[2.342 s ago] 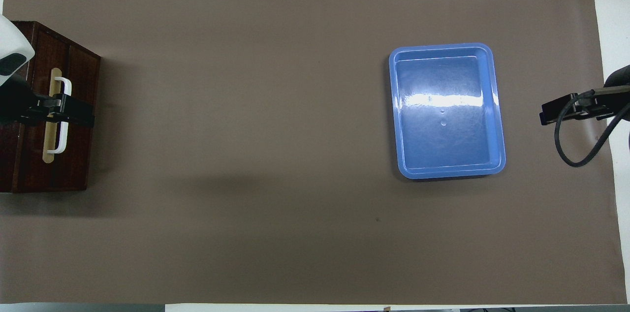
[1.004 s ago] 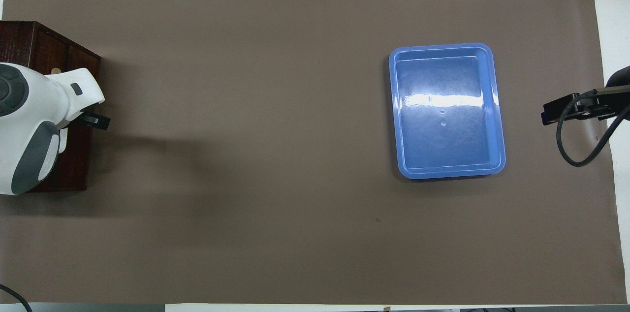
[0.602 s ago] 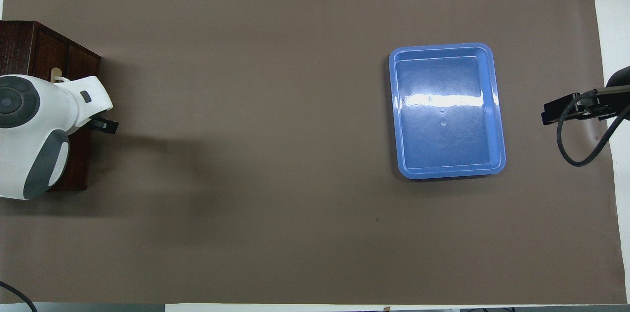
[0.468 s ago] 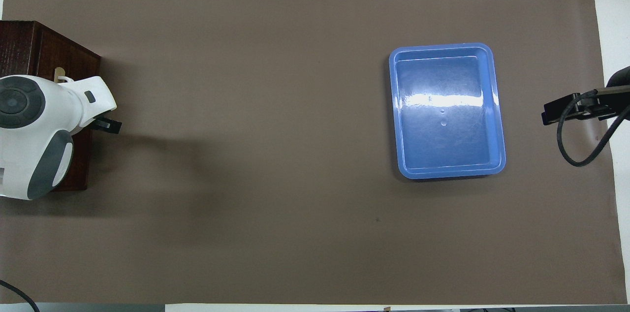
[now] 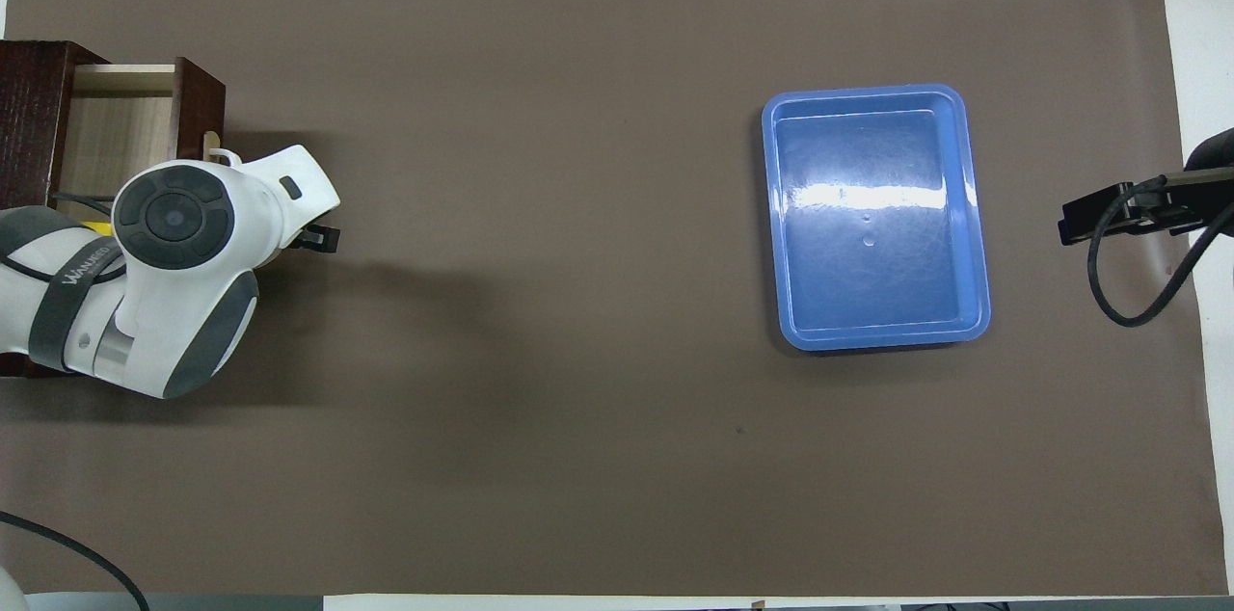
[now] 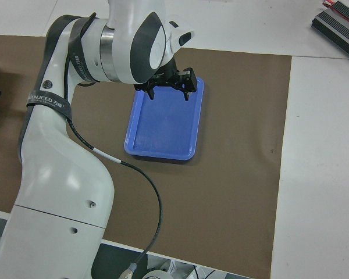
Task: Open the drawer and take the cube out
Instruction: 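Pull the drawer open toward the robot with the left gripper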
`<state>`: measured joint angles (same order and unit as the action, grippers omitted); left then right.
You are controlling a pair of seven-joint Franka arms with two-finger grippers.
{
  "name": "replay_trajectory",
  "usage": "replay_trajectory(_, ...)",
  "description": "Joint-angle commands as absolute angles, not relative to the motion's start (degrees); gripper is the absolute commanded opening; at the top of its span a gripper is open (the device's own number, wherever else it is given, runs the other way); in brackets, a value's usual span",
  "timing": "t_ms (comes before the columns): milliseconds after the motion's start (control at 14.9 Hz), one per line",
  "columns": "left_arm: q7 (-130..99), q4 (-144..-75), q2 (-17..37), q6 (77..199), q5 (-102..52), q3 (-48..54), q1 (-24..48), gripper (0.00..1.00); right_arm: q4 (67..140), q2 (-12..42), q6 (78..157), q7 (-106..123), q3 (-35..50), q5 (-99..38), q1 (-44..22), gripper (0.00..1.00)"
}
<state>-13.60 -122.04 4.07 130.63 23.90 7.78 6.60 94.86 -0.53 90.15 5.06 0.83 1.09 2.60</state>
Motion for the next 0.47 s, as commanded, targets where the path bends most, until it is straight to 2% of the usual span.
replay_trajectory(0, -16.3, -119.6, 5.0, 128.5, 18.2, 7.5, 10.9, 1.0, 95.2, -1.3, 90.0, 5.7, 1.1, 1.1, 3.0, 1.0)
replay_trajectory(401, -20.0, -118.7, 5.4, 126.9, 17.6, 7.5, 12.7, 1.0, 95.3, -1.3, 90.0, 5.9, 1.1, 1.1, 3.3, 1.0)
